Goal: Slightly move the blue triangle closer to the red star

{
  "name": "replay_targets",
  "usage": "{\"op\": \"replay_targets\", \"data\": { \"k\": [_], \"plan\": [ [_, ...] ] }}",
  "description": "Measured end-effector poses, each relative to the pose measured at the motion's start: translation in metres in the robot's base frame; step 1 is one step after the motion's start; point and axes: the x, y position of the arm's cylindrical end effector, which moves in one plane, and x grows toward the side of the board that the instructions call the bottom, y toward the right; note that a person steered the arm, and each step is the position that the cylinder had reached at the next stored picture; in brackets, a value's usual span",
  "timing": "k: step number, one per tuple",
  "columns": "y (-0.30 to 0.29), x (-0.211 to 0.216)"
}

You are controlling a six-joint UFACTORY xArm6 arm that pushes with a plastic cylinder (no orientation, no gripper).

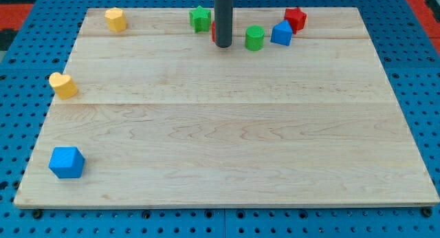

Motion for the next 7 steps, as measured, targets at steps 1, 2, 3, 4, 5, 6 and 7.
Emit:
{"op": "replay_targets", "data": {
  "k": [1, 2, 3, 4, 5, 6, 7],
  "plan": [
    [0.045, 0.043],
    [0.127, 0.044],
    [0.155, 0.026],
    [0.149, -0.004],
    [0.149, -0.008],
    [0.142, -0.019],
    [0.138, -0.02]
  ]
}}
